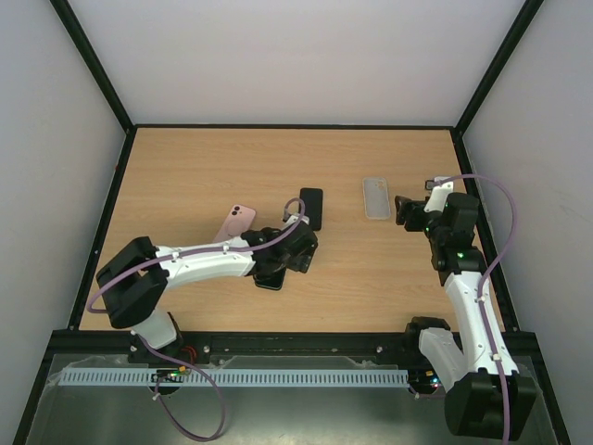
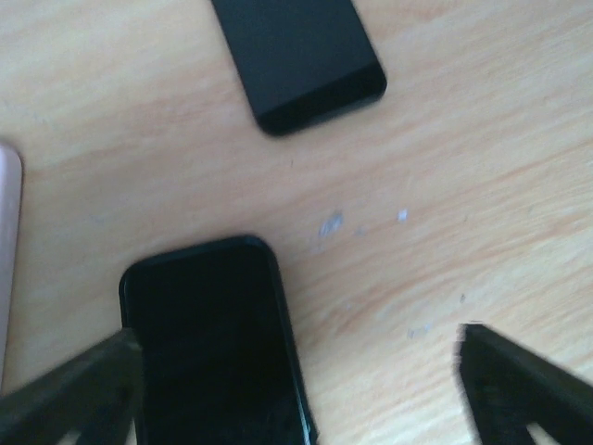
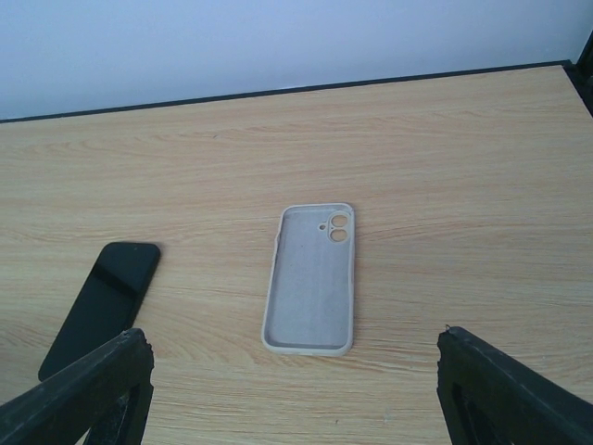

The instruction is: Take the phone out of the phone case

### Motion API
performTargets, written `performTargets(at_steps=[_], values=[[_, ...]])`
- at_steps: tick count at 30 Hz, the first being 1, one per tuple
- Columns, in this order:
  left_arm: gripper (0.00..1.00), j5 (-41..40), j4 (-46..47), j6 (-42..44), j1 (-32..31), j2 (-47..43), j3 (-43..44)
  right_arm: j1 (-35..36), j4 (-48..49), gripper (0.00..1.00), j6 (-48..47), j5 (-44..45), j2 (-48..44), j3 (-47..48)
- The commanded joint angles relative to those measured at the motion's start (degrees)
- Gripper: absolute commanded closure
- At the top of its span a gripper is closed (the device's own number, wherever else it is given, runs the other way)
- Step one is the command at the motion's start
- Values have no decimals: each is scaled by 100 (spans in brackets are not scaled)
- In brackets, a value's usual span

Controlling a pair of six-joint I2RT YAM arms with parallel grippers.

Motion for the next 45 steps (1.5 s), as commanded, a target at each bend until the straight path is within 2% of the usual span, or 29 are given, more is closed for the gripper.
performTargets(at_steps=[1,8,14,21,45], values=[[0,523,-750,-380,172,-128,-115,-1,152,19,-98,-159,-16,-75],[0,1364,-737,-286,719,33,51,-1,138,19,-127,-224,-88,-100],[0,1200,-1456,-340,1032,823,853,-1,134,19,-148,-252,-110,-107],[0,1910,-1394,-265,1392,983,911,-1,116,19,-168,-330,-127,-109],[2,2050,-1767,154,1613,1666,1170,-1,81,18,-200,-460,-154,-126]])
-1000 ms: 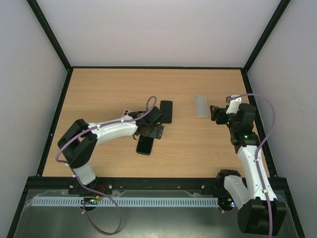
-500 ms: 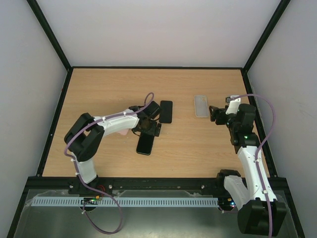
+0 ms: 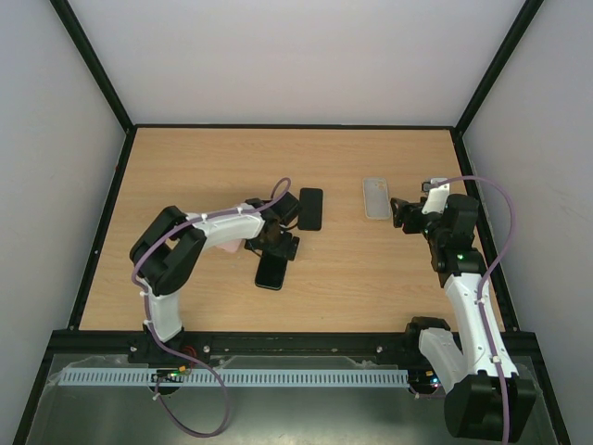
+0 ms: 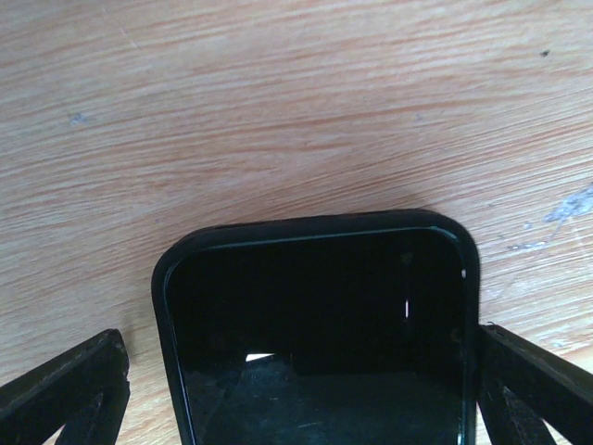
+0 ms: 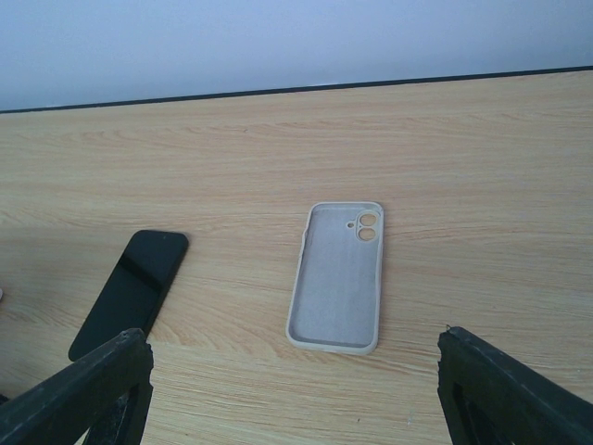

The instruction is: Take the phone out of the phone case

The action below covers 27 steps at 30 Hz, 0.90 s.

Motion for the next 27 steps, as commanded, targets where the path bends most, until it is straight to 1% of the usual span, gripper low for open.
performTargets(at_steps=[1,11,21,24,27], values=[[2,157,-235,111,48,156,129,-1,85,18,-77,-36,-82,-67],[11,467,-474,94,110,399,210,-1,82,19,-83,-63,-99,-77],[9,821,-791,387,110,362,286,-1,70,18,-77,-100,-108,-68],[9,753,-930,436,110,392,350,-5,62,19,-82,-120,-99,-67],[11,695,-1006,444,110,466,367,-1,48,19,-88,-112,-104,-68]])
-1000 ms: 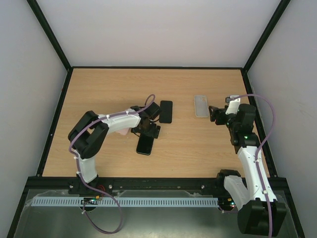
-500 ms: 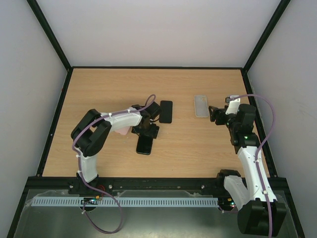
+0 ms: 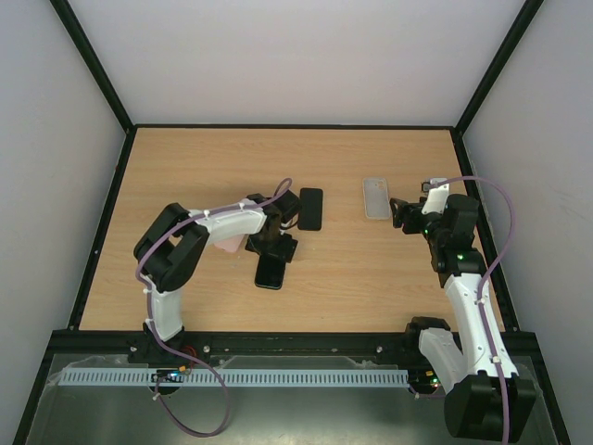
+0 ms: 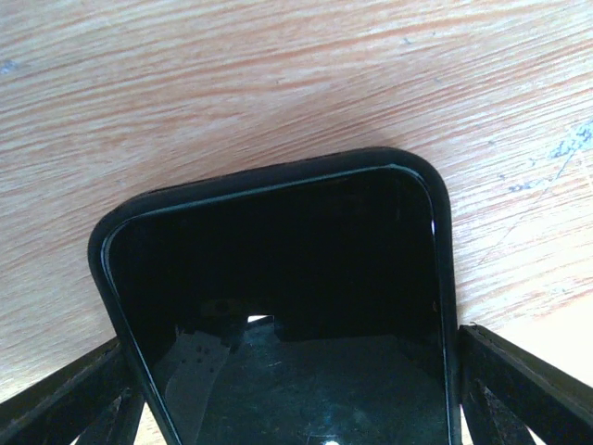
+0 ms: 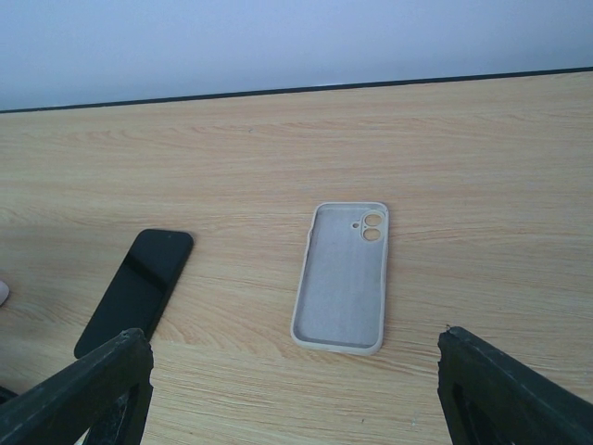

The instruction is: Take the phone out of the phone case

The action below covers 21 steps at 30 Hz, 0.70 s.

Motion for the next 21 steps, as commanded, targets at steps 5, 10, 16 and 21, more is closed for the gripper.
performTargets(at_steps=[5,10,16,21], values=[[12,157,-475,76,-11,407,81,-1,46,19,-81,-59,-105,-63],[14,35,-550,57,-25,645,74,-1,34,19,-80,-72,-117,-54],[28,71,-621,170,-35,900,241,-1,28,19,-64,-92,-134,-55],[48,245,-612,222,-35,600,324,-1,32,19,-73,-71,-162,-63]])
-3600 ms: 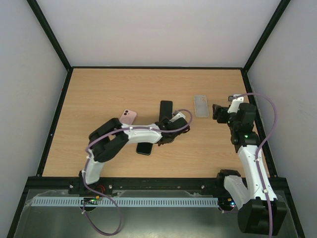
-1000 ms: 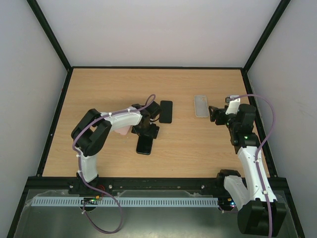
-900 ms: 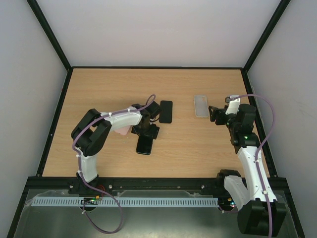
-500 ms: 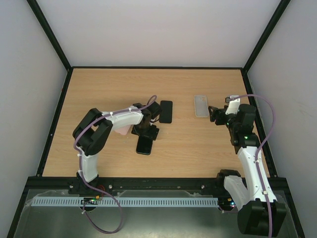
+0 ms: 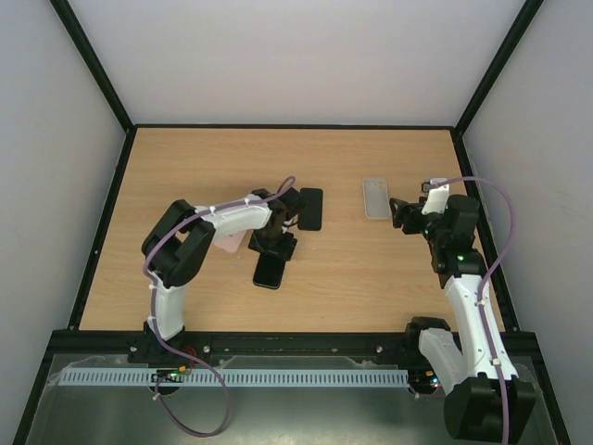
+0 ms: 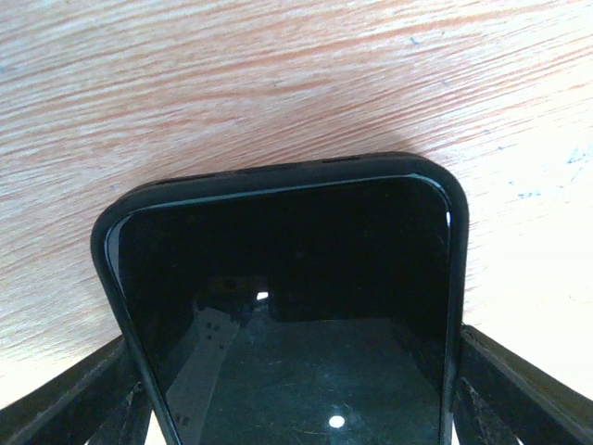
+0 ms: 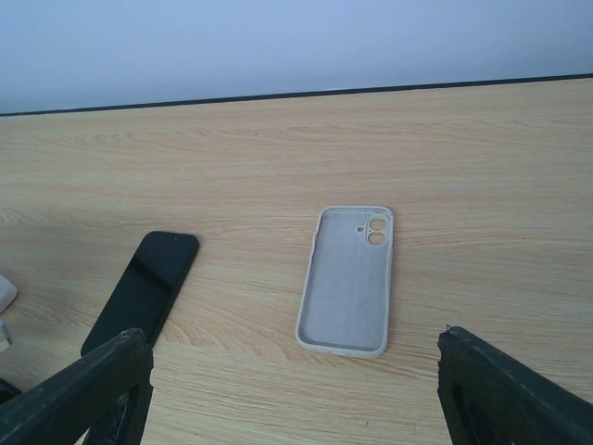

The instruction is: Take the phone out of the phone case

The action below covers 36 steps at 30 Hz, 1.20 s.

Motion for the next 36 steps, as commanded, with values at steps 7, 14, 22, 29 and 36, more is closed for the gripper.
performTargets(at_steps=[7,14,22,29,36], values=[[72,825,1042,-430,-27,-1277,-581,-1,52,19,-77,-21,-102,-71],[98,1059,4227,-1540,-32,-2836,-2196,-1,90,24,-147,-652,-12,-160],[98,831,6268,-2508,-167,-3262,-2736,1285,-712,46,-698,-1988,440,318],[98,-130,7107,-2370,-722,-3627,-3101,2644,-1204,47,-609,-1020,418,645],[98,-968,7530,-2220,-1312,-3780,-3237,3418,-1600,56,-518,-793,1011,933]])
